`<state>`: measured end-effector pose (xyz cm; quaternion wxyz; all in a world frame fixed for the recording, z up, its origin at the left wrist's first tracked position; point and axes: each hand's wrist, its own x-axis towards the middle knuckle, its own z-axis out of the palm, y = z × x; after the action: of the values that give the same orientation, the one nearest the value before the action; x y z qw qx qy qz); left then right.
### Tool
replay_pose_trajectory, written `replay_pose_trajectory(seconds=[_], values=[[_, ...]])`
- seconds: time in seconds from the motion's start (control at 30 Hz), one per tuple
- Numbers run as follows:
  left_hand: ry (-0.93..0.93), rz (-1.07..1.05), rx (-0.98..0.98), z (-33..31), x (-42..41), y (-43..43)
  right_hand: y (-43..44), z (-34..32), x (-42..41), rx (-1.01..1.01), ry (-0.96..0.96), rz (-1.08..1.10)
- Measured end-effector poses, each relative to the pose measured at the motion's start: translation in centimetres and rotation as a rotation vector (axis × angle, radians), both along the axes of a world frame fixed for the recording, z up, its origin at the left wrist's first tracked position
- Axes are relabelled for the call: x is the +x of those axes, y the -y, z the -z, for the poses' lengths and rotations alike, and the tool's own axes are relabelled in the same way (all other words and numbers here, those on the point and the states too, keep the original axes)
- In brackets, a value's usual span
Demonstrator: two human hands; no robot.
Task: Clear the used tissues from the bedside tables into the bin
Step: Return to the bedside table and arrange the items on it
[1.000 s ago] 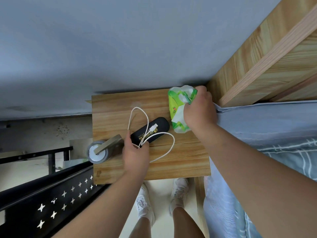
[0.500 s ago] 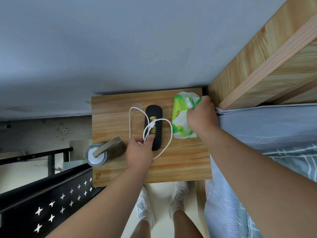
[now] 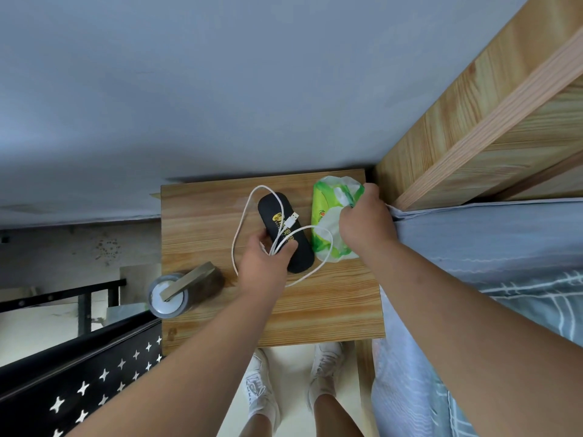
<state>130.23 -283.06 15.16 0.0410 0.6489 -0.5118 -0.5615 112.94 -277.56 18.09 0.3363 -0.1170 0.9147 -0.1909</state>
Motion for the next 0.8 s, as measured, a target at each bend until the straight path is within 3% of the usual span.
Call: replay_pose_trajectory(seconds=[0.47, 0.63, 0.8], values=[[-0.245, -0.084, 0.202, -0.9, -4.2, 3.0, 1.0, -0.1, -0.9, -0.101, 0.02, 0.102], [-0.172, -0.01, 0.123, -0.4, -5.0, 3.0, 1.1, 0.2, -0.8, -0.138, 0.023, 0.1], [-0.092, 0.085, 0.054, 0.1, -4.9, 3.2, 0.0, 1.0, -0.3, -0.09, 0.031, -0.054]])
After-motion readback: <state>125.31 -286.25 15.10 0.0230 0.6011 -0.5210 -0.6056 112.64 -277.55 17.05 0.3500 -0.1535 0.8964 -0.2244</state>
